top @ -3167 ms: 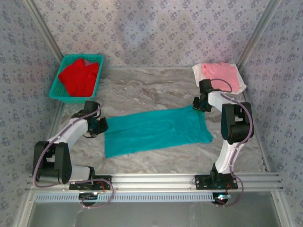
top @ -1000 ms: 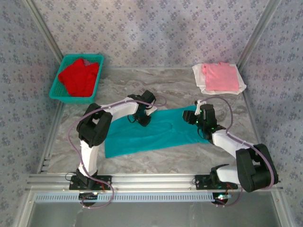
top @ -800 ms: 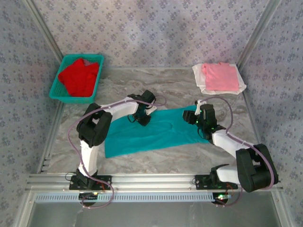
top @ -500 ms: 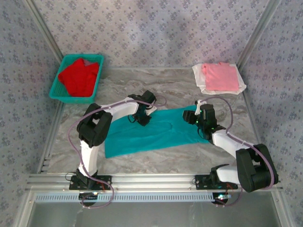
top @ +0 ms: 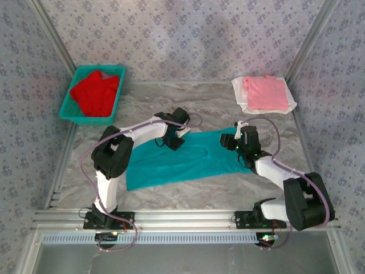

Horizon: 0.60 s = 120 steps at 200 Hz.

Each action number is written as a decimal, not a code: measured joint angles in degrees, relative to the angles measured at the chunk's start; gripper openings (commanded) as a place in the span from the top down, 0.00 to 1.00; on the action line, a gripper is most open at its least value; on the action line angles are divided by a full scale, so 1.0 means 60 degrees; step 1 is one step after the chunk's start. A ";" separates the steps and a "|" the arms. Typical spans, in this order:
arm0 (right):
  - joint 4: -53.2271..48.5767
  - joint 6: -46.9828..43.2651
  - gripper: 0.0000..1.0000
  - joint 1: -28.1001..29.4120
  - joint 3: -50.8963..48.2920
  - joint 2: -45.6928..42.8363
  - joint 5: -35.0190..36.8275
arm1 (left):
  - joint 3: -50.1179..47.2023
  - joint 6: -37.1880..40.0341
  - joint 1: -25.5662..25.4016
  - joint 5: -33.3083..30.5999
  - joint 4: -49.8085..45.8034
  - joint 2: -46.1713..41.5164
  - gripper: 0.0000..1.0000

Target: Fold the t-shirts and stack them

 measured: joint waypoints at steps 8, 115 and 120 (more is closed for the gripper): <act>0.0000 0.0000 0.51 0.0000 0.0000 0.0000 0.0000 | 0.0000 -0.0007 0.0000 -0.0004 -0.0018 0.0000 1.00; -0.0011 0.0000 0.51 0.0000 0.0000 0.0055 0.0146 | -0.0295 0.0193 -0.0098 0.0328 -0.0535 -0.0648 0.93; -0.0011 0.0000 0.51 0.0000 0.0000 0.0058 0.0146 | -0.0335 0.0248 -0.0120 0.0379 -0.0550 -0.0674 0.92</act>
